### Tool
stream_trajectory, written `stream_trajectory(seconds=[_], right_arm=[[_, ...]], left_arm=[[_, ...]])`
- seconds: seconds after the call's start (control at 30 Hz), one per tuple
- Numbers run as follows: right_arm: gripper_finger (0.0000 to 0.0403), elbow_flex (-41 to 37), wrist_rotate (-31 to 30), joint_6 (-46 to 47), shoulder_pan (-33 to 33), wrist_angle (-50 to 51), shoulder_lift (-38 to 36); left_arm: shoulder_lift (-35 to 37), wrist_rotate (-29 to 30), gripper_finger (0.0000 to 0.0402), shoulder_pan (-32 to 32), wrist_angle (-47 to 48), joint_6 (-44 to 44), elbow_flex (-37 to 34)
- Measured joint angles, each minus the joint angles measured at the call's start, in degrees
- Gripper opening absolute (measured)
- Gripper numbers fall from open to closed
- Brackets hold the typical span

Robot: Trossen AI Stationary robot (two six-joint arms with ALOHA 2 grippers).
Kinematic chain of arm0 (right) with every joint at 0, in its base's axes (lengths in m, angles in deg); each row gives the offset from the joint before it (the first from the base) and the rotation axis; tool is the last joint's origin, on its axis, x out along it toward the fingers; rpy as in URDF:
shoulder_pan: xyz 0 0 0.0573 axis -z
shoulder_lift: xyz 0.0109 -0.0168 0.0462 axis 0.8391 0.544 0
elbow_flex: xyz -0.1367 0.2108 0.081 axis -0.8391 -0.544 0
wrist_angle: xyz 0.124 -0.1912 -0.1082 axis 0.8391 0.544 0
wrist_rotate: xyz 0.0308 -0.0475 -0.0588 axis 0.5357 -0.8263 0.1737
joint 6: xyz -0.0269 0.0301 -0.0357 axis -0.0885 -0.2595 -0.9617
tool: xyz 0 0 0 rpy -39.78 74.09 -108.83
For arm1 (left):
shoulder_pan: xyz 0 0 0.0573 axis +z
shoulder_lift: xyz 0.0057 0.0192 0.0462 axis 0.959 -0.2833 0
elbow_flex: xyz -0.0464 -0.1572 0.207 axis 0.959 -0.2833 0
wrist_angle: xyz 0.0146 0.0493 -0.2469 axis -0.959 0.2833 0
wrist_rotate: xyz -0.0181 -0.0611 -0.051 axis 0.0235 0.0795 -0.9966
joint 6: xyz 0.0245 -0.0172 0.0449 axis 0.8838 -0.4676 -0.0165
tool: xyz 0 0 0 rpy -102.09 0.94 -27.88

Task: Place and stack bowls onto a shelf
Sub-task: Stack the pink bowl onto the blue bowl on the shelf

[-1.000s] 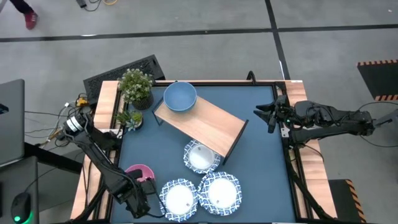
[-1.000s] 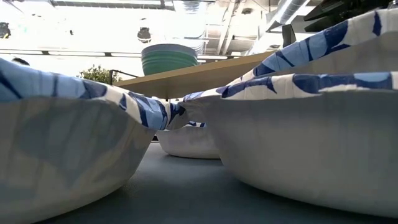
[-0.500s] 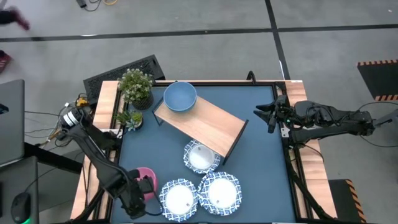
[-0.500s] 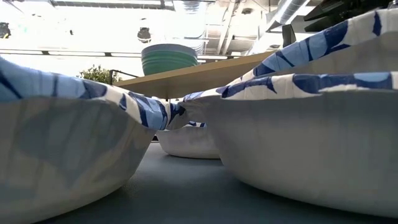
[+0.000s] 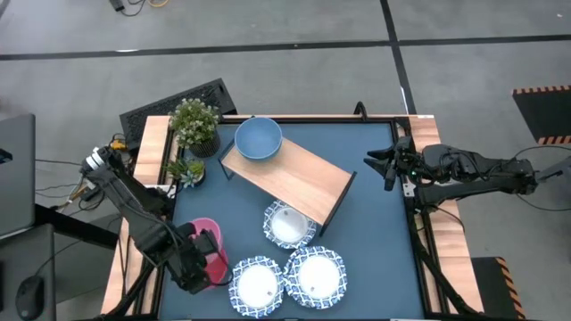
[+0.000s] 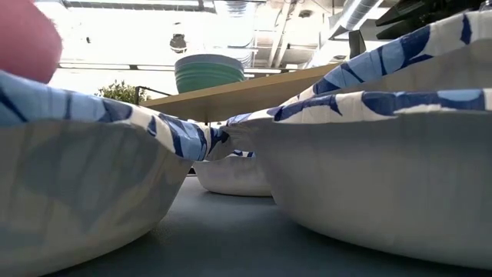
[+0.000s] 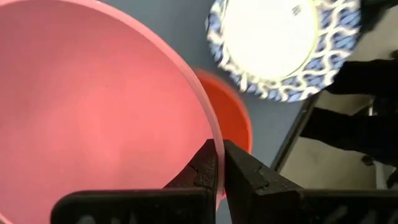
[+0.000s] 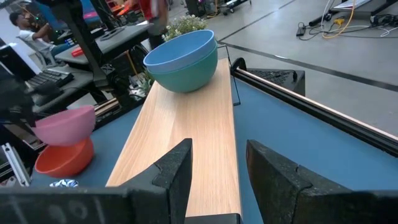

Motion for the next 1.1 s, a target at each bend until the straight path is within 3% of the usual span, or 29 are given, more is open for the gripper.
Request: stream_trajectory(seconds=[0.13,0.3,0.4,0.77,0.93,1.1], right_arm=[[0.0177,0.0,0.0,0.0,0.0,0.0,0.0],[0.0177,0.0,0.0,0.0,0.0,0.0,0.0],[0.0177,0.0,0.0,0.0,0.0,0.0,0.0],[0.0177,0.0,0.0,0.0,0.0,0.0,0.0],[0.0177,0.0,-0.1,0.0,0.0,0.0,0.0],[0.0177,0.0,-0.6,0.0,0.0,0.0,0.0]], left_arm=[[1.4,2.8,0.0000,1.9,5.0,4.0,6.8],[1.9,15.7,0.0000,6.2,15.3,9.9,16.4],[2.0,20.5,0.0000,12.1,18.5,18.7,20.4],[1.9,21.4,0.0000,40.7,17.5,57.8,27.3],[0.0,16.4,0.0000,50.8,11.7,72.9,27.3],[-3.4,10.3,0.0000,56.6,8.3,82.3,27.3]])
